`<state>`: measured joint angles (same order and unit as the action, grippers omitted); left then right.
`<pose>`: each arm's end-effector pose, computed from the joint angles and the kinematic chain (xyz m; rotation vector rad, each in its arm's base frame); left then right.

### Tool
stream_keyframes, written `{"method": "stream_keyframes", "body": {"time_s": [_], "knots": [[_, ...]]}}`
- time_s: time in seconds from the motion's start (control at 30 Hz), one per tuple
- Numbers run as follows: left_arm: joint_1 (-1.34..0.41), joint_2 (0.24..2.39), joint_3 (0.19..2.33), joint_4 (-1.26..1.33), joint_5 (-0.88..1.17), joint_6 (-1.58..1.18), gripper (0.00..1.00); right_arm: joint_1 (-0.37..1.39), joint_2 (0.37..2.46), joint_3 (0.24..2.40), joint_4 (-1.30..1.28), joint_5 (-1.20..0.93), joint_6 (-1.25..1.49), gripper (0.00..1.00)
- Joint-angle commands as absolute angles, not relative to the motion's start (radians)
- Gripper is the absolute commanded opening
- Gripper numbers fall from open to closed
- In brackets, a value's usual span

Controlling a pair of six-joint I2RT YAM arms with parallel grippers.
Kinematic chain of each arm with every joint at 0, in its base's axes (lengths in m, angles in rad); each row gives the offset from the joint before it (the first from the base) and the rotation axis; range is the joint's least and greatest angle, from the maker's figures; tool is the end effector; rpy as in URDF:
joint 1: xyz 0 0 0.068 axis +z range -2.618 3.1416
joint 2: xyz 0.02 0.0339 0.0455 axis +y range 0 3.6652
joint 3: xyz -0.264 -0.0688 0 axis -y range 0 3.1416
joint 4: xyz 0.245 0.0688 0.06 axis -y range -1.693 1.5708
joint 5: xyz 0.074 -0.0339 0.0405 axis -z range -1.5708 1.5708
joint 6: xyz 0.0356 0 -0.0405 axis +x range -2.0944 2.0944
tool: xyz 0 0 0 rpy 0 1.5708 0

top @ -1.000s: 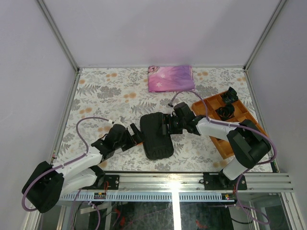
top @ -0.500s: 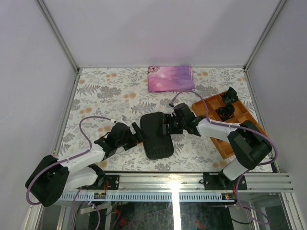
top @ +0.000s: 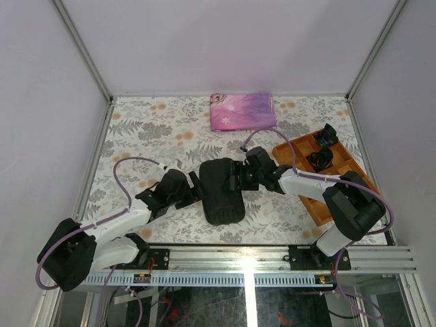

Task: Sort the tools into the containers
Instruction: Close the storage box at the center of the board.

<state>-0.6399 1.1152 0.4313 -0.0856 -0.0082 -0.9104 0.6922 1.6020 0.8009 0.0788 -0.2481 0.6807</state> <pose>0.1689 -0.1254 0.1660 -0.3369 2.4443 -0.7241 0.2433 0.2130 0.1714 -0.1533 2.4685 0.9450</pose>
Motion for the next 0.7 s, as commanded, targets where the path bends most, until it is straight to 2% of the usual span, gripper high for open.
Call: {"method": "stream_keyframes", "body": {"time_s": [0.0,0.37,0.67], "knots": [[-0.641,1.095,0.447,-0.169,-0.084,-0.868,0.5,0.718,1.656,0.77,-0.001,-0.178,0.646,0.72],[-0.642,1.069,0.433,-0.122,-0.062,-0.876,0.27,0.721,1.686,0.781,0.002,-0.189,0.641,0.72],[-0.644,1.048,0.434,-0.1,-0.051,-0.873,0.14,0.72,1.699,0.787,0.005,-0.199,0.641,0.72]]}}
